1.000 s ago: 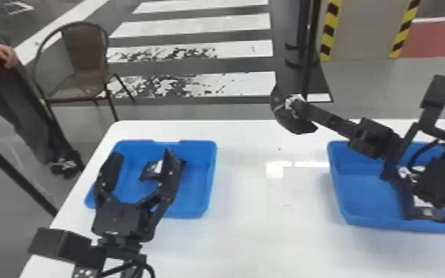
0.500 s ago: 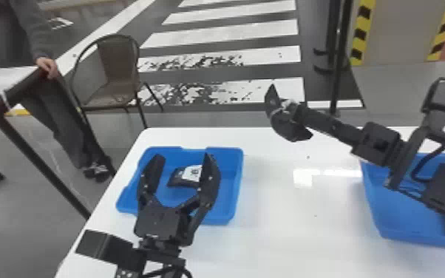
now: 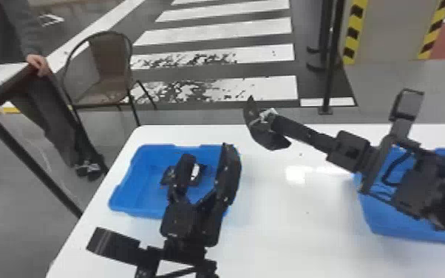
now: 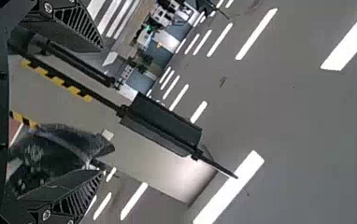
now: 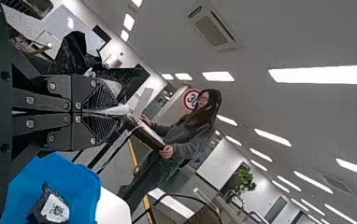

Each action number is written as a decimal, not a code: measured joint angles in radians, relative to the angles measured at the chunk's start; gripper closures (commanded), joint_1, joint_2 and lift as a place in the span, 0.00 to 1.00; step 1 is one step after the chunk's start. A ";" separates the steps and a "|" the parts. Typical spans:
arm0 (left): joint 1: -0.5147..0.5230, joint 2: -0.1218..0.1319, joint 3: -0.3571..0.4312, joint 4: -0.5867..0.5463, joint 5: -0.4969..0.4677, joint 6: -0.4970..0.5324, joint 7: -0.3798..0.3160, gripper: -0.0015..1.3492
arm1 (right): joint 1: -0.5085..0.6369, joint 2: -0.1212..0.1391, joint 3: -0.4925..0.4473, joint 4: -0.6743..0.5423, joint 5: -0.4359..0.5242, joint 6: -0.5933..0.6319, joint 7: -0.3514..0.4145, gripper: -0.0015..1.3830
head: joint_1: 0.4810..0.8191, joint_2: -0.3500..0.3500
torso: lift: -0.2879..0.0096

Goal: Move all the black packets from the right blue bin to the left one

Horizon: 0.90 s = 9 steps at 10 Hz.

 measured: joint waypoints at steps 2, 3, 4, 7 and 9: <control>-0.010 0.008 -0.030 -0.005 0.022 0.003 0.000 0.08 | -0.012 -0.001 0.049 0.018 -0.010 -0.017 -0.005 0.84 | 0.58 0.81 | 0.50; -0.011 0.009 -0.033 -0.005 0.021 0.003 0.000 0.08 | -0.018 -0.002 0.070 0.022 -0.014 -0.019 -0.008 0.84 | 0.59 0.82 | 0.50; -0.012 0.010 -0.036 -0.005 0.015 0.004 0.002 0.08 | -0.022 -0.003 0.090 0.023 -0.016 -0.022 -0.013 0.84 | 0.59 0.83 | 0.50; -0.013 0.010 -0.029 -0.005 -0.029 0.017 0.006 0.08 | -0.033 -0.004 0.151 0.028 -0.025 -0.036 -0.023 0.84 | 0.62 0.87 | 0.50; -0.011 0.006 -0.015 -0.005 -0.052 0.033 0.006 0.08 | -0.039 -0.005 0.182 0.026 -0.040 -0.037 -0.023 0.84 | 0.63 0.89 | 0.50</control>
